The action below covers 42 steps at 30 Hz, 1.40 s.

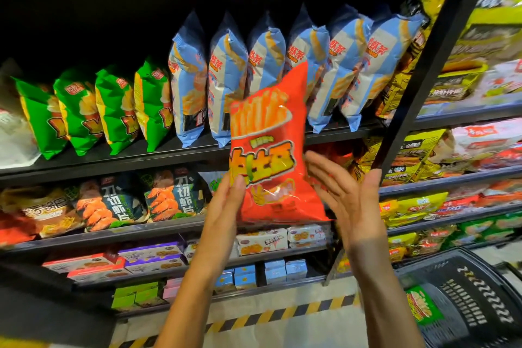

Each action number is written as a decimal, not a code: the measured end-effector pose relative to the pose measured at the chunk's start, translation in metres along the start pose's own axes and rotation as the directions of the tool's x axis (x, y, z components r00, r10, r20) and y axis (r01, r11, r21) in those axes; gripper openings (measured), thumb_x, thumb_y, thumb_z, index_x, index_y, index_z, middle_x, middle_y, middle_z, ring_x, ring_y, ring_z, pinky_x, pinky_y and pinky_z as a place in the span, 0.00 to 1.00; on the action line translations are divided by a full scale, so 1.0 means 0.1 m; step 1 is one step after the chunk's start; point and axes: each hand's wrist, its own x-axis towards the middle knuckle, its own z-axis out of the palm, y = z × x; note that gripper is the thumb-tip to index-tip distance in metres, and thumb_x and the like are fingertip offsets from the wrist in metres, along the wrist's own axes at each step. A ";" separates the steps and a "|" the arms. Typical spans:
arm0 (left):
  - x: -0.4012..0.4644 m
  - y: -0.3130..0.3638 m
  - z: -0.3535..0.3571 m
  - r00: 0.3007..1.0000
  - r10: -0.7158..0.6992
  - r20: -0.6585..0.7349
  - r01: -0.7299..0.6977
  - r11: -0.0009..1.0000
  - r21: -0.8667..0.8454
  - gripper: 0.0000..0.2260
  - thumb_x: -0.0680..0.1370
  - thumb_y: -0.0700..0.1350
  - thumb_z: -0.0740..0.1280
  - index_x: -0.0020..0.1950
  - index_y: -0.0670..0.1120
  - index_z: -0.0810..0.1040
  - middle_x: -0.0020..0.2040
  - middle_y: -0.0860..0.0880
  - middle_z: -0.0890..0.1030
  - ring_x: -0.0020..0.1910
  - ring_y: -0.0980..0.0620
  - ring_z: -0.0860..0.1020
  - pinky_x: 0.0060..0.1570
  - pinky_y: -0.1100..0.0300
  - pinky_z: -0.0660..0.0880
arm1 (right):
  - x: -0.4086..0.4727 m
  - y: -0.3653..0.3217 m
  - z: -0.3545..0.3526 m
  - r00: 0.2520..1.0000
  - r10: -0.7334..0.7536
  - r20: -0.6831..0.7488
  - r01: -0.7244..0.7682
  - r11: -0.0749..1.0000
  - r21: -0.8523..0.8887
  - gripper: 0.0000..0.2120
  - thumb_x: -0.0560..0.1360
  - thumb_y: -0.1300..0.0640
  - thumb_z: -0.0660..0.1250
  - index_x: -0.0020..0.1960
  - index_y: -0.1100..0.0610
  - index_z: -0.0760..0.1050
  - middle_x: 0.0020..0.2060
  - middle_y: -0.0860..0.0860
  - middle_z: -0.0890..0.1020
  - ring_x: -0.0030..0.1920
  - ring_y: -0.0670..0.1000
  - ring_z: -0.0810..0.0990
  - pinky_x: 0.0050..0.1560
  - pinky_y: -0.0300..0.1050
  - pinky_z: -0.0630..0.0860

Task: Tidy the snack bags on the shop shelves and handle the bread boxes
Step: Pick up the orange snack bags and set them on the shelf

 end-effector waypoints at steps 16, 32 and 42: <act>0.00 -0.03 0.26 0.981 0.143 0.128 -0.157 0.982 0.107 0.27 0.80 0.56 0.65 0.79 0.51 0.67 0.69 0.54 0.80 0.67 0.54 0.79 0.57 0.65 0.78 | -0.05 0.01 -0.25 0.999 -0.022 0.039 0.023 0.999 -0.034 0.30 0.73 0.43 0.74 0.73 0.47 0.73 0.66 0.47 0.82 0.69 0.51 0.79 0.70 0.60 0.75; -0.31 0.10 0.68 0.925 0.355 0.135 -0.377 0.903 0.208 0.17 0.82 0.47 0.65 0.71 0.46 0.78 0.77 0.55 0.73 0.77 0.56 0.68 0.68 0.64 0.72 | -0.30 -0.08 -0.80 0.986 -0.154 -0.068 0.152 0.988 -0.032 0.26 0.83 0.41 0.55 0.74 0.52 0.73 0.74 0.47 0.75 0.75 0.48 0.72 0.70 0.43 0.74; -0.50 -0.09 0.89 0.991 0.126 0.054 -0.131 0.986 0.105 0.22 0.78 0.64 0.67 0.68 0.56 0.81 0.69 0.51 0.80 0.69 0.47 0.78 0.66 0.36 0.75 | -0.46 0.05 -1.04 0.967 -0.198 0.160 0.221 0.965 -0.141 0.24 0.79 0.52 0.72 0.73 0.54 0.73 0.75 0.46 0.73 0.78 0.52 0.67 0.74 0.64 0.69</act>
